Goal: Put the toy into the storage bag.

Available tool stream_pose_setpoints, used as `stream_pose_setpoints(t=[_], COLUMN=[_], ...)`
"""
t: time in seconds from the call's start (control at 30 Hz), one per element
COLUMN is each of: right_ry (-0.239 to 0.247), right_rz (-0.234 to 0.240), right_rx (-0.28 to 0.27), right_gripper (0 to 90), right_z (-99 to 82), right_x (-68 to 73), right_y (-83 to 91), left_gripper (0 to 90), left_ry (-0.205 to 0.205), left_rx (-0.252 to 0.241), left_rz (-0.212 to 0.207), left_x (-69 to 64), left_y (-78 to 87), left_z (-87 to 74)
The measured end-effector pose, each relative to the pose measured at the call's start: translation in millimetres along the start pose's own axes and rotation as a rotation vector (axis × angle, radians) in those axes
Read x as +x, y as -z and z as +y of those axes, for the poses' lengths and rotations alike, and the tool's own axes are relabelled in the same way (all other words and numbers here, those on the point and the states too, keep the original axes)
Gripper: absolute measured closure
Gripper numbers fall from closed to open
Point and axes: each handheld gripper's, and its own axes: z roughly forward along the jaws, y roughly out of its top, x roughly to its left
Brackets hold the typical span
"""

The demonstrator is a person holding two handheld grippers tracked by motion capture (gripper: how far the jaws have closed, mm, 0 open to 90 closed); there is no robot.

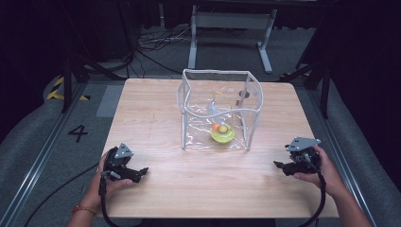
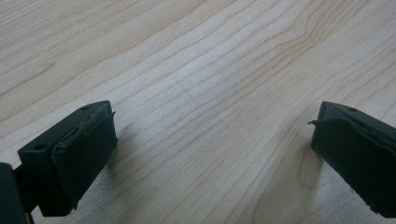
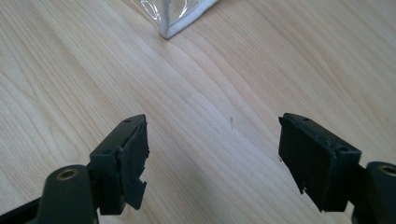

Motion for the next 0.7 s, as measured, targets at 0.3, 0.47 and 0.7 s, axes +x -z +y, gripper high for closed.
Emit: stream_pose_setpoints(t=[0.3, 0.47, 0.7], right_ry=[-0.076, -0.106, -0.2], right_rz=[0.007, -0.001, 0.009], right_rx=[-0.004, -0.035, -0.097], right_gripper=[23.4, 22.9, 22.6], right_z=[-30.3, -44.5, -73.2], right_x=[-7.9, -11.2, -11.5], right_y=[-9.3, -12.1, -16.6], left_gripper=[0.4, 0.4, 0.5], left_ry=[-0.001, 0.001, 0.001], left_rx=[0.001, 0.0, 0.0], left_rz=[0.0, 0.0, 0.0], left_x=[0.1, 0.0, 0.1], left_y=[0.1, 0.0, 0.0], left_z=[0.0, -0.1, -0.1])
